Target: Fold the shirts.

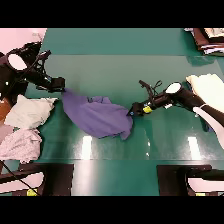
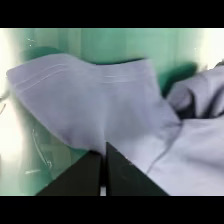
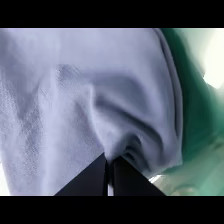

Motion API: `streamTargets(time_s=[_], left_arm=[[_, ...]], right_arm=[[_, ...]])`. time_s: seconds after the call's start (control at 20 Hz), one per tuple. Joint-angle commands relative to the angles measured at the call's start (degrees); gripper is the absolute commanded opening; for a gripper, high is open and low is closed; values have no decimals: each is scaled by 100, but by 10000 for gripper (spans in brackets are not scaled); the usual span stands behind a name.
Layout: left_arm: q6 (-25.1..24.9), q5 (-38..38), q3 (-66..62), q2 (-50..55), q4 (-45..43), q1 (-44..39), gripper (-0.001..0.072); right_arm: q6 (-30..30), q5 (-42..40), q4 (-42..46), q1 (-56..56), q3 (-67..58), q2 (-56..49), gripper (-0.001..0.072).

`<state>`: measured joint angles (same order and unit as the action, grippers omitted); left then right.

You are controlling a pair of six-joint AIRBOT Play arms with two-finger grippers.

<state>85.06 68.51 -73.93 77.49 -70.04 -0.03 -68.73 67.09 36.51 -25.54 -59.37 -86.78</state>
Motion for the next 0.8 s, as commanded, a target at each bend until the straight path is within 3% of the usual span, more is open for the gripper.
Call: streamTargets(time_s=[0.0, 0.15, 0.5, 0.75], left_arm=[[0, 2, -116, -269, -39, 2, 25], [0, 9, -752, -949, -66, 2, 25], [2, -197, -3154, -2706, 28, 2, 25], [2, -385, -4522, -2935, 511, 2, 24]], right_arm=[[79, -57, 330, 103, -476, 144, 17], [-203, 59, 981, 446, -1108, 920, 17], [-203, 249, 1471, 1062, -2986, 2859, 17], [-247, 317, 1473, 1543, -3731, 3633, 17]])
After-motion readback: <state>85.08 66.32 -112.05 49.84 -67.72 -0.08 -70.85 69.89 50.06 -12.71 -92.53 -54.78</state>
